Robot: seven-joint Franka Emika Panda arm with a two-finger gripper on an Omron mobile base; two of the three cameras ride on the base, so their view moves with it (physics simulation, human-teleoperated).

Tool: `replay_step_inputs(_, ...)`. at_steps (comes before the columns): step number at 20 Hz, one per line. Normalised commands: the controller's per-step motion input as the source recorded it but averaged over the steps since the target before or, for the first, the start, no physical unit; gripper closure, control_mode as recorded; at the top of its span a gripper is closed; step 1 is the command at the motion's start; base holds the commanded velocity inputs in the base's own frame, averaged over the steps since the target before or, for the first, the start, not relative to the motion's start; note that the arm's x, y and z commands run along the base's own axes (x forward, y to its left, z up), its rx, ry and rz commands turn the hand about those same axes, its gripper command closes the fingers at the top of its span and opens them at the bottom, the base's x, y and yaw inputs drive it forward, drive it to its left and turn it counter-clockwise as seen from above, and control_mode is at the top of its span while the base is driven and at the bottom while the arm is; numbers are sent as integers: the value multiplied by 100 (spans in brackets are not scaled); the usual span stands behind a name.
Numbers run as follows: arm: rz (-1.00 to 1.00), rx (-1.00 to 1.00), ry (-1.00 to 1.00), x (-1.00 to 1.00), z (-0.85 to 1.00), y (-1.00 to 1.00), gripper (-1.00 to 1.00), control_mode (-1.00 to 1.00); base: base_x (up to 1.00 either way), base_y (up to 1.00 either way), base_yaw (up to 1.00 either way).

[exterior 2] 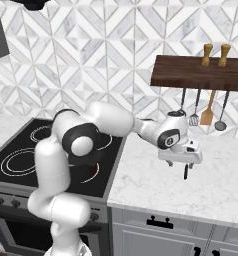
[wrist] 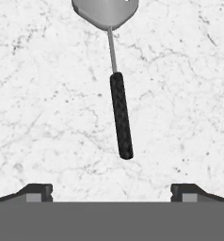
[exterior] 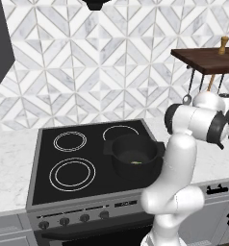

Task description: Put the mushroom and lemon wedge in the pot. Retrieve the spatula and lightly stir the vegetables in the pot.

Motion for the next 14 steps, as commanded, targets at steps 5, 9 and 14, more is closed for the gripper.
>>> replay_step_inputs(5, 5, 8, 1, 8, -19, -24, -100, -100, 0, 0, 0)
replay_step_inputs(9, 4, 2, 0, 0, -29, -2, -100, -100, 0, 0, 0)
replay_step_inputs(14, 0, 0, 0, 0, -31, 16, -100, -100, 0, 0, 0)
